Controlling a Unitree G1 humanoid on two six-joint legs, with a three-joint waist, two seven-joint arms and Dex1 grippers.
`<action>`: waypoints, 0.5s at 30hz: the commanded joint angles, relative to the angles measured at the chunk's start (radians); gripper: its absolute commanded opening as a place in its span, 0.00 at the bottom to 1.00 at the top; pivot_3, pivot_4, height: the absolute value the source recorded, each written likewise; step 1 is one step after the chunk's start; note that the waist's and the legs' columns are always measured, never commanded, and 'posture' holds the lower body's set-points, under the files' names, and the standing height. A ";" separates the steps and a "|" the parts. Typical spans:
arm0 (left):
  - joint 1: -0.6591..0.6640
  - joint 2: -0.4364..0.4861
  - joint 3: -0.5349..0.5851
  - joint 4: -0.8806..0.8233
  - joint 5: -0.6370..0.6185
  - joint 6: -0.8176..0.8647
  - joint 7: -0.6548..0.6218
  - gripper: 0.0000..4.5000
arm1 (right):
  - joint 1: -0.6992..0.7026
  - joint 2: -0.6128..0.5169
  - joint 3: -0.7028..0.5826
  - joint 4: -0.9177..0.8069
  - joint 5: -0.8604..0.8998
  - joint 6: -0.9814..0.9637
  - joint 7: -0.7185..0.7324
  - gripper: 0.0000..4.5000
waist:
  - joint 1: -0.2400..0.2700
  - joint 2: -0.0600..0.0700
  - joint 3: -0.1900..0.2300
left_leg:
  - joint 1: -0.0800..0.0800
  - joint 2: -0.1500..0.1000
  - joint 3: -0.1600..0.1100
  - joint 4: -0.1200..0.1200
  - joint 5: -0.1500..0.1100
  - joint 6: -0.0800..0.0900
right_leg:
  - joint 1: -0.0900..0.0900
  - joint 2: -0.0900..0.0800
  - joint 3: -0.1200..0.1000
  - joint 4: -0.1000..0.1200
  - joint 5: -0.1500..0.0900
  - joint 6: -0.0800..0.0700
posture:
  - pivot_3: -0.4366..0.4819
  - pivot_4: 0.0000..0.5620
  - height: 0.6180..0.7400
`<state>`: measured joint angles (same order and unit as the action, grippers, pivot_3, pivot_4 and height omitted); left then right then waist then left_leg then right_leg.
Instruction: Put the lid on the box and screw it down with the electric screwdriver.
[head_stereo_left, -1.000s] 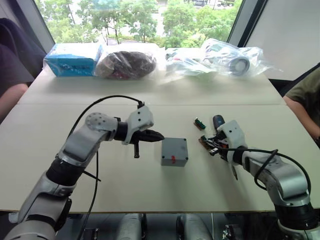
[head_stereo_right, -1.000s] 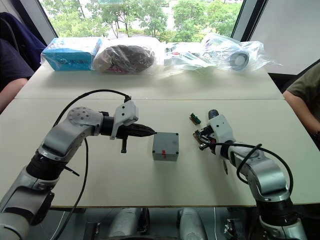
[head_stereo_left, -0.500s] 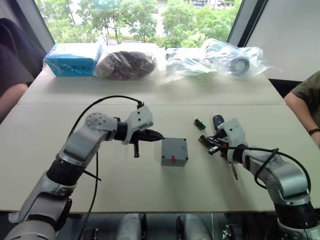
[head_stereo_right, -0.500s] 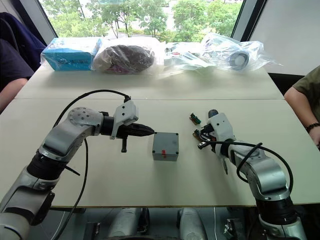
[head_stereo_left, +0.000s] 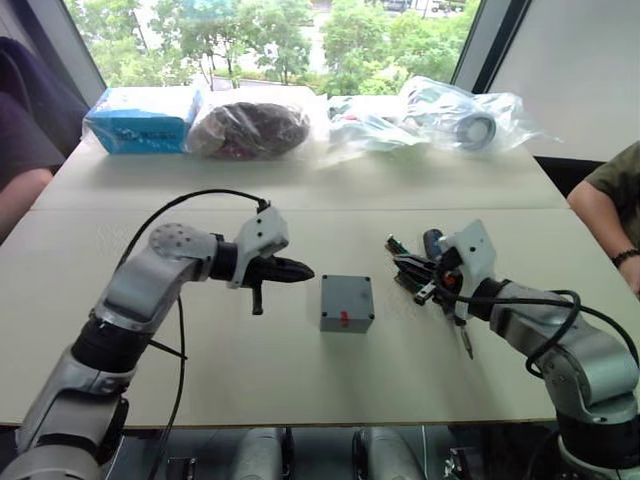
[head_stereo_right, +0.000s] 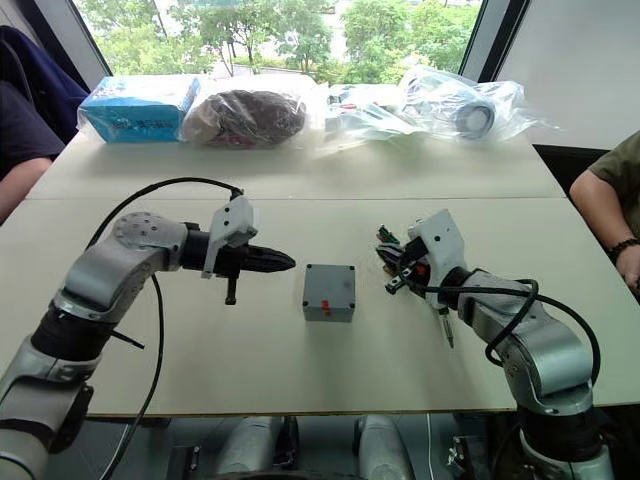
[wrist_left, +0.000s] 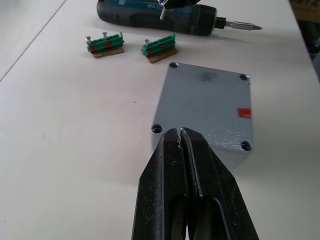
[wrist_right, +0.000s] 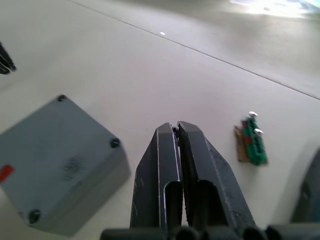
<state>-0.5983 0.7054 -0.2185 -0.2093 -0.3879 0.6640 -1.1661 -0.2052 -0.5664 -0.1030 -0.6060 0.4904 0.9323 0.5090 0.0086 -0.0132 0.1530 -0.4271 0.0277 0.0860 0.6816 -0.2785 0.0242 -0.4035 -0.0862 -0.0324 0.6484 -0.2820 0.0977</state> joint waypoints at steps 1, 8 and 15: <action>0.009 0.023 0.030 -0.045 -0.032 0.020 -0.009 0.00 | 0.004 0.005 0.032 -0.015 0.002 -0.039 0.010 0.02 | 0.005 0.000 0.000 | 0.000 0.000 0.000 0.000 0.000 0.000 | 0.000 0.000 0.000 0.000 0.000 0.000 | 0.48 0.27 1.00; 0.024 0.023 0.030 -0.065 -0.030 0.037 0.033 0.00 | -0.009 0.019 0.078 0.027 -0.002 -0.080 0.014 0.02 | 0.003 0.000 0.000 | 0.000 -0.001 0.000 0.000 0.000 0.000 | 0.000 0.000 0.000 0.000 0.000 0.000 | 0.48 0.27 1.00; 0.036 0.030 0.022 -0.081 -0.024 0.039 0.048 0.00 | -0.014 0.016 0.099 0.041 0.000 -0.096 0.024 0.02 | 0.003 0.000 0.000 | 0.000 0.000 0.000 0.000 0.000 0.000 | 0.000 0.000 0.000 0.000 0.000 0.000 | 0.48 0.27 1.00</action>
<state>-0.5602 0.7268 -0.2152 -0.2582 -0.4054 0.7099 -1.1208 -0.2097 -0.5513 -0.0018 -0.5472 0.4856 0.8576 0.5272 0.0119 -0.0130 0.1531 -0.4271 0.0272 0.0861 0.6821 -0.2785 0.0241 -0.4034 -0.0864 -0.0324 0.6486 -0.2820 0.0976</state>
